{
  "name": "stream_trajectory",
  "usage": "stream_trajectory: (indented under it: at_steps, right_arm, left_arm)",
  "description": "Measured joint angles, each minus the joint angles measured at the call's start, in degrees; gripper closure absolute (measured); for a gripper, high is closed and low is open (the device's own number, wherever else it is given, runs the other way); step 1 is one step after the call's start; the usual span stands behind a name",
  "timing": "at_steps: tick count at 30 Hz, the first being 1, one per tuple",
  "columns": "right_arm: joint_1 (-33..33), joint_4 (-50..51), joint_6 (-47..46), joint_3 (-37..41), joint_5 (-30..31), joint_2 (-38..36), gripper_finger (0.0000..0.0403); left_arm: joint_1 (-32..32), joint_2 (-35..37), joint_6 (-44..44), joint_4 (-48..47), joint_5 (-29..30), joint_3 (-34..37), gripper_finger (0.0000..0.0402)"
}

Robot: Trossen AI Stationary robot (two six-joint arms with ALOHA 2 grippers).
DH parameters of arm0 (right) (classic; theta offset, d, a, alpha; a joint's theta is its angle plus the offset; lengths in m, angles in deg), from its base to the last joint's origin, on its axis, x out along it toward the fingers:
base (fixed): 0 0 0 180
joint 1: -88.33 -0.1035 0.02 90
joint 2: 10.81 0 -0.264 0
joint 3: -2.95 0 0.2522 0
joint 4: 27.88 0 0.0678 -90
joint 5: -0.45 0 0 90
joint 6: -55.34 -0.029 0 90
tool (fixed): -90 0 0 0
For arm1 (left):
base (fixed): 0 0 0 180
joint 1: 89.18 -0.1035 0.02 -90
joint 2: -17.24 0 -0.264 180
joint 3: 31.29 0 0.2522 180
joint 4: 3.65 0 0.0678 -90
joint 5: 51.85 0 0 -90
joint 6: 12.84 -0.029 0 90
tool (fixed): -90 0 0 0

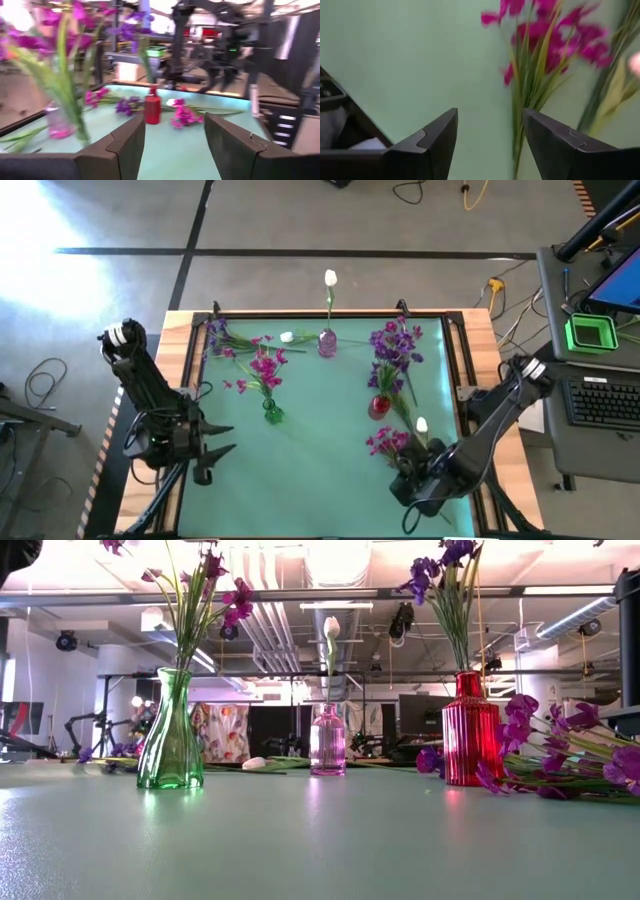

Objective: Sort flowers into vase by color
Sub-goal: Put the bottom pink flowers into the green flower vase

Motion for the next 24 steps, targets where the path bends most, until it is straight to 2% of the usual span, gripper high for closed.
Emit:
stream_trajectory:
  at_steps: [13,20,24]
  right_arm:
    - [0.4,0.4,-3.2,-1.5,-5.2,7.3,0.0067]
    - [1.2,2.0,-4.8,-1.3,-10.0,11.1,0.0051]
    - [1.5,1.7,-4.6,-1.2,-10.2,12.6,0.0051]
  left_arm:
    - [0.0,0.0,-1.5,0.0,0.8,0.0,0.0209]
    - [0.0,0.1,-2.3,0.0,0.8,0.0,0.0209]
    - [0.0,0.1,-2.3,0.1,0.7,0.0,0.0209]
